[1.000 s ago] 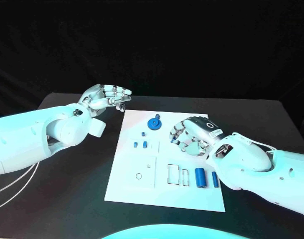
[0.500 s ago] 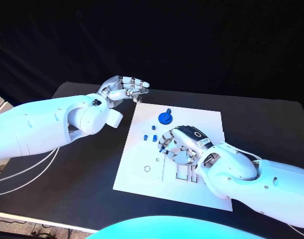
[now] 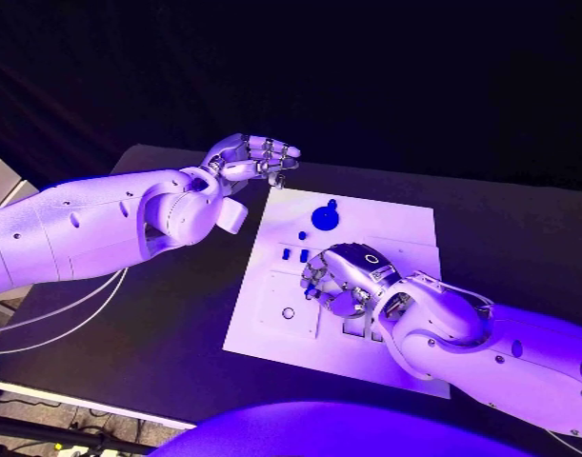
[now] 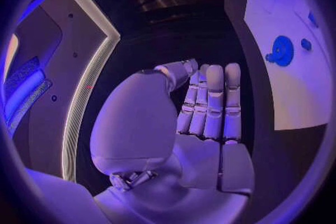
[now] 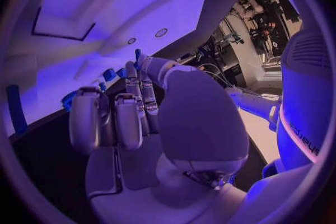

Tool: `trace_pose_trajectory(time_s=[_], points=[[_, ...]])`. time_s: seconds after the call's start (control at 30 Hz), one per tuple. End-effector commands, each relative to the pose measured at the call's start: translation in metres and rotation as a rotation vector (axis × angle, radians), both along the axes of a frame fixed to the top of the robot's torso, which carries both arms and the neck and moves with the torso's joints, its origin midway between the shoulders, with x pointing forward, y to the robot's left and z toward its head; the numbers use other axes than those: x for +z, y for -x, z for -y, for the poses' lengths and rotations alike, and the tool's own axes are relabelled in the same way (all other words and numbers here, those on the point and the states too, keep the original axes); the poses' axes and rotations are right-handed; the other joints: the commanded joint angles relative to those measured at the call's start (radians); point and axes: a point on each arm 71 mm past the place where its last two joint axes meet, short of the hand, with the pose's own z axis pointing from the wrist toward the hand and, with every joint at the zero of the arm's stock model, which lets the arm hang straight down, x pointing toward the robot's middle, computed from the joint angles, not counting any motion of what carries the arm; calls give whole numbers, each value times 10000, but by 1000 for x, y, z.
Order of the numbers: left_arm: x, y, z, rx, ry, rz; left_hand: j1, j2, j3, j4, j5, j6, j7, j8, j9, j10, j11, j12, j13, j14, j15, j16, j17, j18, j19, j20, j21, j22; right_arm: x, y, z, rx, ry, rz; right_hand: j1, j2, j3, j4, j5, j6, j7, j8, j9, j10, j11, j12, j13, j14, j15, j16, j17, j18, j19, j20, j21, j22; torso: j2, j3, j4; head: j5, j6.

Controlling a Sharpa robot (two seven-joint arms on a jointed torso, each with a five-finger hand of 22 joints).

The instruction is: Assemble the parts on the task board

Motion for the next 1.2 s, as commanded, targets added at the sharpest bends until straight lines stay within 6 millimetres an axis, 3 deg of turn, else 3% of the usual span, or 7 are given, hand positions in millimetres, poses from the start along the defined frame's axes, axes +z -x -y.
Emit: trace_pose_trajectory(time_s=[0.03, 0.67, 1.2], points=[[1, 0, 1, 3, 110, 22, -27, 56, -64, -5, 46, -85, -19, -19, -8, -52, -4, 68, 10, -15, -14, -34, -14, 61, 48, -29, -57, -9, -2, 3, -2, 192, 468, 144, 8, 134, -5, -41, 19, 6, 66, 25, 8, 515, -456, 70, 7, 549, -85, -42, 163, -57, 390, -42, -47, 1634, -2, 15, -7, 42, -62], [1, 0, -1, 100, 91, 22, -66, 57, -86, 19, 51, -163, 6, -58, -27, -135, 15, 116, 25, -10, 2, -55, -27, 61, 57, -16, -103, -41, -9, 3, -2, 215, 1082, 243, -25, 136, 2, -66, 16, 1, 75, 24, 19, 518, -450, 52, 6, 548, -77, -42, 159, -56, 390, -40, -51, 1635, 1, 17, -6, 107, -131], [1, 0, -2, 128, 110, 25, -74, 55, -90, 24, 49, -186, 14, -70, -32, -144, 20, 129, 28, -7, 5, -57, -28, 60, 60, -13, -111, -47, -10, 3, -6, -2, 1208, 510, -35, 137, 4, -75, 16, 1, 76, 24, 23, 521, -448, 47, 7, 549, -75, -39, 163, -60, 395, -39, -29, 1645, 4, 17, -6, 95, -85]])
